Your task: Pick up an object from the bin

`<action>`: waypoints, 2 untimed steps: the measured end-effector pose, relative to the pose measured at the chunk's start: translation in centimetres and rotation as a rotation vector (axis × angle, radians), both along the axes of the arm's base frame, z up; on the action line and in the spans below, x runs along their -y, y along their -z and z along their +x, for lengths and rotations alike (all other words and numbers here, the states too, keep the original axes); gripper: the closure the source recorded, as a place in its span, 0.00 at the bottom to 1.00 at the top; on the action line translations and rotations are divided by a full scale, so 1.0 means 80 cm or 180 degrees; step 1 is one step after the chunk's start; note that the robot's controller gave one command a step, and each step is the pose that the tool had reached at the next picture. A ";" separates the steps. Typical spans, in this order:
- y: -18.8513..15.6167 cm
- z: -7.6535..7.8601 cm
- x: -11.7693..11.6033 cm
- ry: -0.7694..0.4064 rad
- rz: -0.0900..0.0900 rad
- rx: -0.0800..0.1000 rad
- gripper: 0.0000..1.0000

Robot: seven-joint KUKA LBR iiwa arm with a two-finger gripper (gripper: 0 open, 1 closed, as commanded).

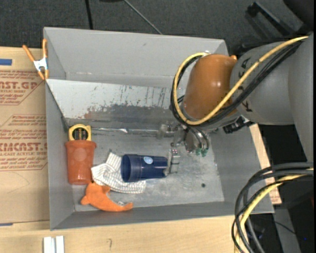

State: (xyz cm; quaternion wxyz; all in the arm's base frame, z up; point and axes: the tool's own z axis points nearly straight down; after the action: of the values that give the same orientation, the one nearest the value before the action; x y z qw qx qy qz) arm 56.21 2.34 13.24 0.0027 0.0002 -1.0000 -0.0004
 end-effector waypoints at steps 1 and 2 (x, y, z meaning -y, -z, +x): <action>-0.006 0.002 0.000 0.0000 0.0001 0.0020 0.00; 0.079 -0.058 -0.020 0.0372 -0.0001 0.0013 1.00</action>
Offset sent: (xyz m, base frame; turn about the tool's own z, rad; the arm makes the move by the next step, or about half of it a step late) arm -0.0461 0.0152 -0.0624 0.1180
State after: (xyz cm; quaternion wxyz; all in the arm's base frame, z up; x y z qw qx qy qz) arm 51.56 3.96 6.90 0.0006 -0.0582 -0.9983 -0.0005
